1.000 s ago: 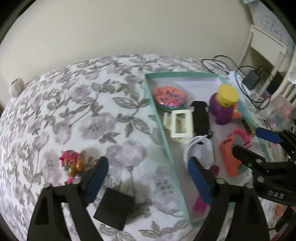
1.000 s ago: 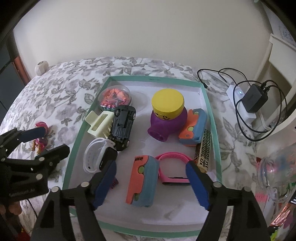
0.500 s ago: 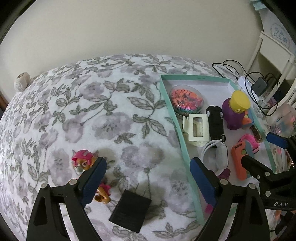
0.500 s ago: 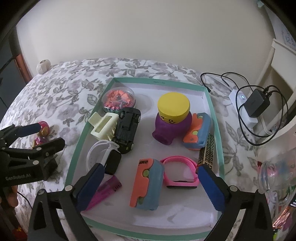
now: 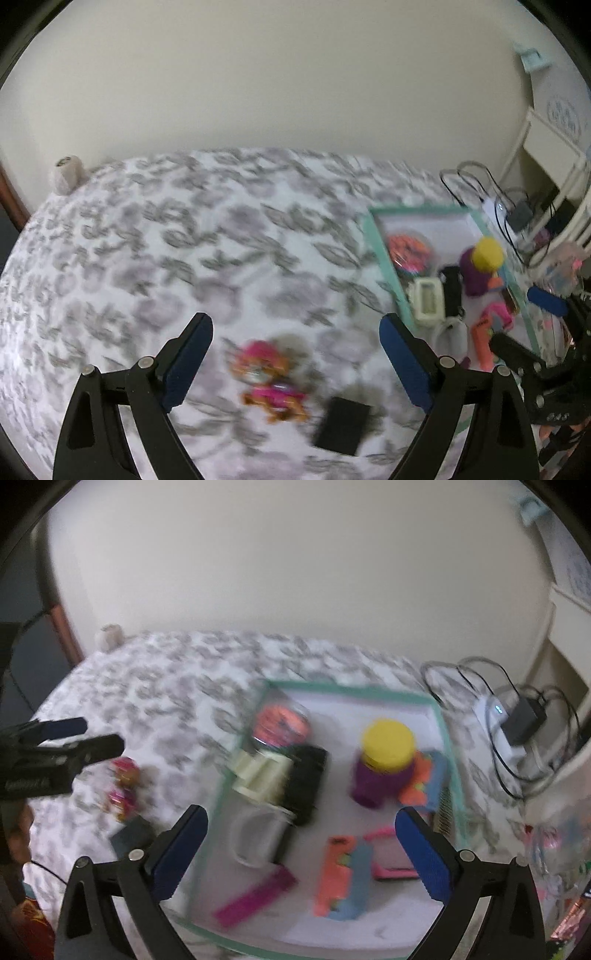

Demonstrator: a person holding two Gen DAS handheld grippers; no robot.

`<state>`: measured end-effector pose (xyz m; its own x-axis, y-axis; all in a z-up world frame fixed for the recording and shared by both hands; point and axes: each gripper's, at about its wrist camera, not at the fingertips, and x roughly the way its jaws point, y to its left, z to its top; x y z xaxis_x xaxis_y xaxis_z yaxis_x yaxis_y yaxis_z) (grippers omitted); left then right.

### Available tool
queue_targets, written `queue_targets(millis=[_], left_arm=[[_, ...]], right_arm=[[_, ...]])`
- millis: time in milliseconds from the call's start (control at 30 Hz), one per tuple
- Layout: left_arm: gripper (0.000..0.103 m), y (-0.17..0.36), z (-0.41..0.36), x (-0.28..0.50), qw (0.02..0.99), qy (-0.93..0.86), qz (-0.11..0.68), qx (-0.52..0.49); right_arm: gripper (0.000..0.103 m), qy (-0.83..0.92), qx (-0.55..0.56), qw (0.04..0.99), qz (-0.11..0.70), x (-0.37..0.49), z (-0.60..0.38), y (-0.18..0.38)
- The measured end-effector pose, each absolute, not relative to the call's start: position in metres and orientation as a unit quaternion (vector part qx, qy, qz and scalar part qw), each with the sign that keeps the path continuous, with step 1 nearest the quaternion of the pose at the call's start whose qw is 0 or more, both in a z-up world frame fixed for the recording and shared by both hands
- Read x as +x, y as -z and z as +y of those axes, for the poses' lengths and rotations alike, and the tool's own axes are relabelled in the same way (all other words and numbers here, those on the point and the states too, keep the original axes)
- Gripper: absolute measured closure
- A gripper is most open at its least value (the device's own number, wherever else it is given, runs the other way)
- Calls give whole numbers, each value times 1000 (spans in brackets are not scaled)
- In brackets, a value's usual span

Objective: Organize rigid objects
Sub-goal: 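Withdraw both tools from the box toward the figurine and charger, then grasp the pink-hatted dog figurine with the left tool while the right tool grasps the black charger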

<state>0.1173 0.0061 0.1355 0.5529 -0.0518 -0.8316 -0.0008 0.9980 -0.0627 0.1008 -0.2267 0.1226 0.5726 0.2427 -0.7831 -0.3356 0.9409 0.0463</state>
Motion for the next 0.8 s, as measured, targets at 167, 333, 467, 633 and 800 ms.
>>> queue_targets(millis=[167, 333, 467, 633, 800], left_arm=[[11, -139, 57, 112, 881, -4, 471, -46], [11, -123, 94, 109, 867, -30, 491, -80], [11, -111, 100, 108, 857, -28, 507, -91], [11, -97, 92, 109, 848, -14, 522, -85], [11, -83, 79, 112, 837, 0, 542, -77]], right_arm=[[0, -221, -75, 877, 421, 89, -183, -129], [0, -258, -97, 857, 436, 83, -146, -116], [0, -282, -120, 831, 464, 79, -121, -92], [0, -298, -146, 804, 494, 74, -102, -64], [0, -307, -165, 787, 509, 73, -94, -45]])
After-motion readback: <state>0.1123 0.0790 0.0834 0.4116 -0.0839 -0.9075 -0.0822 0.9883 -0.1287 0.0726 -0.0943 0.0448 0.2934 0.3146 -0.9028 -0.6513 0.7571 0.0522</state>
